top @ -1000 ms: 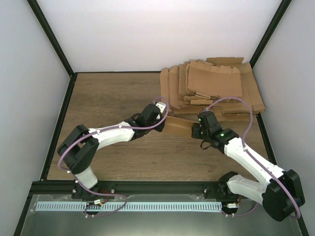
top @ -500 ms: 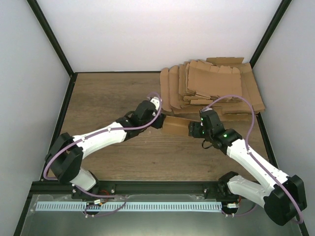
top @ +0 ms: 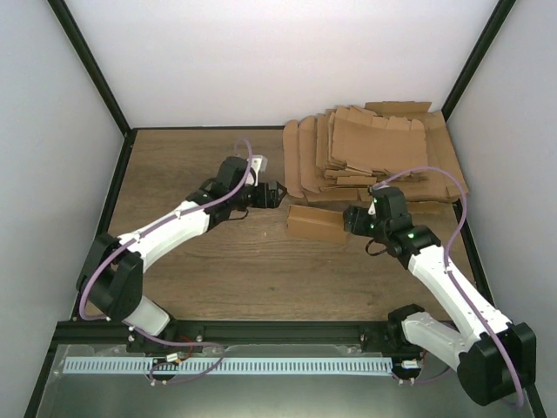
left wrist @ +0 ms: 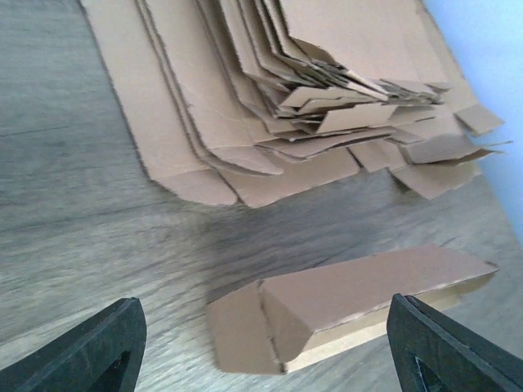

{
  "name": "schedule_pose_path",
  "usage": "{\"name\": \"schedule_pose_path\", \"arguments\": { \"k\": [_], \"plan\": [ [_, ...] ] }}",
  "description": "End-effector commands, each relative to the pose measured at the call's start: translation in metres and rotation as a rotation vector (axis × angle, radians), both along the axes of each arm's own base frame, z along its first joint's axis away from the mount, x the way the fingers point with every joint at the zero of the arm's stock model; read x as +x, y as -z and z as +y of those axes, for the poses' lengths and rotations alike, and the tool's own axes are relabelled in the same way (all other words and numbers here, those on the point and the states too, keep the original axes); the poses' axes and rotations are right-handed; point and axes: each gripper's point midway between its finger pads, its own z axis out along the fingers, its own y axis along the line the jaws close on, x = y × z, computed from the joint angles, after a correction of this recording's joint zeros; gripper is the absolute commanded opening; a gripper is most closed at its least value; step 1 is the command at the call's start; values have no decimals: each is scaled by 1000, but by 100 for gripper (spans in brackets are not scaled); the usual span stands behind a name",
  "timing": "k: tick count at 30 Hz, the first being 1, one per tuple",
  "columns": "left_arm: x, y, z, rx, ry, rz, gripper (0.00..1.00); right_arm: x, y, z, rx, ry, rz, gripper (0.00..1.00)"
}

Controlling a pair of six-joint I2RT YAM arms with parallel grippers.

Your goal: Fold the paper box

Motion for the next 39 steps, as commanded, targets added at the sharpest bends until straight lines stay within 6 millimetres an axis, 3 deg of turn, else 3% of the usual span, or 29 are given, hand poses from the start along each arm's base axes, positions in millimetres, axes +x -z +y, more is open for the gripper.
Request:
{"name": "schedule_pose_path", "arguments": {
  "k": [1, 6, 14, 18, 22, 27, 39],
  "plan": [
    [-4, -8, -27, -163, 89, 133, 82, 18, -30, 5, 126, 43, -38, 77],
    [0, 1, -31, -219, 40, 217, 77, 26, -27, -7, 201, 220, 7, 65],
    [6, 24, -30, -294, -80, 360, 75, 27, -24, -13, 223, 288, 4, 65],
    [6, 28, -36, -320, -63, 377, 73, 27, -11, -20, 152, 286, 7, 56],
    [6, 32, -42, -321, -22, 381, 66, 28, -2, -9, 163, 220, 27, 54],
    [6, 36, -47, -296, 13, 376, 58, 30, 2, -5, 166, 198, 34, 49],
    [8, 51, -48, -268, 3, 386, 53, 41, 11, -9, 124, 220, 33, 41]
  ]
}}
